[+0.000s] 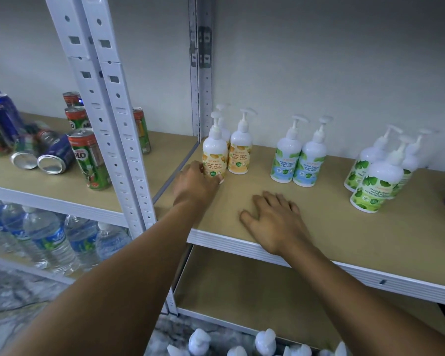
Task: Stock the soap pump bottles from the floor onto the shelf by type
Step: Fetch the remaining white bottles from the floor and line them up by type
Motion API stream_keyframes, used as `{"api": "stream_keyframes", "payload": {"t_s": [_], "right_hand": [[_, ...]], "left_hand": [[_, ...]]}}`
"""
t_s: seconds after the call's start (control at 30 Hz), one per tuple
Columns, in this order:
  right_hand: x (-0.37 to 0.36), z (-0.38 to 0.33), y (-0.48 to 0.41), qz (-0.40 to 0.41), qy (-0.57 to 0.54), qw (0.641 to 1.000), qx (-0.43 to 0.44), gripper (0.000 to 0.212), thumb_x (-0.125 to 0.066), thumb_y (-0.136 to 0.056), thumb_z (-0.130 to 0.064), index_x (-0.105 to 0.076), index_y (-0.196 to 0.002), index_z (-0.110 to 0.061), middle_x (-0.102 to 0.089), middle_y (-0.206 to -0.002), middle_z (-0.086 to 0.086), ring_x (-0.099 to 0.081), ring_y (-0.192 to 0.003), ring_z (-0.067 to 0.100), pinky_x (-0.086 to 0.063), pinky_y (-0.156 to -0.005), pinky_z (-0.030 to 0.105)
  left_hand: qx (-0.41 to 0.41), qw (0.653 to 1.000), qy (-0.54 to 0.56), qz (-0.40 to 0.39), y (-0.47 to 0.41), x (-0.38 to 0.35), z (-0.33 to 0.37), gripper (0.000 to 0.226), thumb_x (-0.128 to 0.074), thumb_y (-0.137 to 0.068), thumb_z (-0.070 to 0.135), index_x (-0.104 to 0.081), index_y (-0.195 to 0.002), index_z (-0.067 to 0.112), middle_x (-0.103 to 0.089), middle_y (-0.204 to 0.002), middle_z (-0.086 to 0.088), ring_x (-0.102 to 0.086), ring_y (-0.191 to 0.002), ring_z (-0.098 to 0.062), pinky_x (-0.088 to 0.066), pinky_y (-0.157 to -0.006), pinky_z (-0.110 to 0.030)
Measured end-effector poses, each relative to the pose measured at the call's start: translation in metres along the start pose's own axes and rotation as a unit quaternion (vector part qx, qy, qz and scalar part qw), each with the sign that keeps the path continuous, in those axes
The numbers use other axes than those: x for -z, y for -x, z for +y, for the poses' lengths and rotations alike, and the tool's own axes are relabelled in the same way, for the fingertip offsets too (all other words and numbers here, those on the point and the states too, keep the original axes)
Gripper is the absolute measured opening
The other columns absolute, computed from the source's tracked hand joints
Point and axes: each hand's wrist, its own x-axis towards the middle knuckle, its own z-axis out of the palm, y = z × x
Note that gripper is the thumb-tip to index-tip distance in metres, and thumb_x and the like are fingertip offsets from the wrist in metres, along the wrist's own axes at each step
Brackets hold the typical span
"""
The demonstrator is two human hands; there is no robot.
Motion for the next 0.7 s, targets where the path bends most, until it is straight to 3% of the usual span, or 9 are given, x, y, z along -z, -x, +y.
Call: {"api": "stream_keyframes", "payload": {"t_s": [0.27,0.7], "right_hand": [[-0.0008,0.0003,-0.0009,0.001,0.012,1.0,0.003,0.068,-0.023,-0.096,-0.065,-0.031,-0.152,-0.028,-0.019,-0.166,0.0,-0.013,-0.153,0.026,-0.011,-0.122,0.047],[-0.002,0.0017,-0.0015,0.0,0.005,1.0,0.003,0.07,-0.022,-0.096,-0.066,-0.03,-0.154,-0.028,-0.017,-0.166,0.0,-0.011,-0.153,0.027,-0.01,-0.122,0.047]], "left_hand": [[-0.002,0.999,-0.048,-0.003,-0.0007,-0.0016,-0.0012,0.052,-0.063,-0.085,0.059,-0.059,-0.125,0.026,-0.067,-0.12,0.001,-0.053,-0.119,-0.026,-0.047,-0.092,-0.042],[0.019,0.998,-0.056,-0.006,0.0014,0.0012,0.003,0.049,-0.062,-0.089,0.058,-0.059,-0.127,0.028,-0.063,-0.122,-0.007,-0.047,-0.126,-0.029,-0.04,-0.101,-0.043]]}}
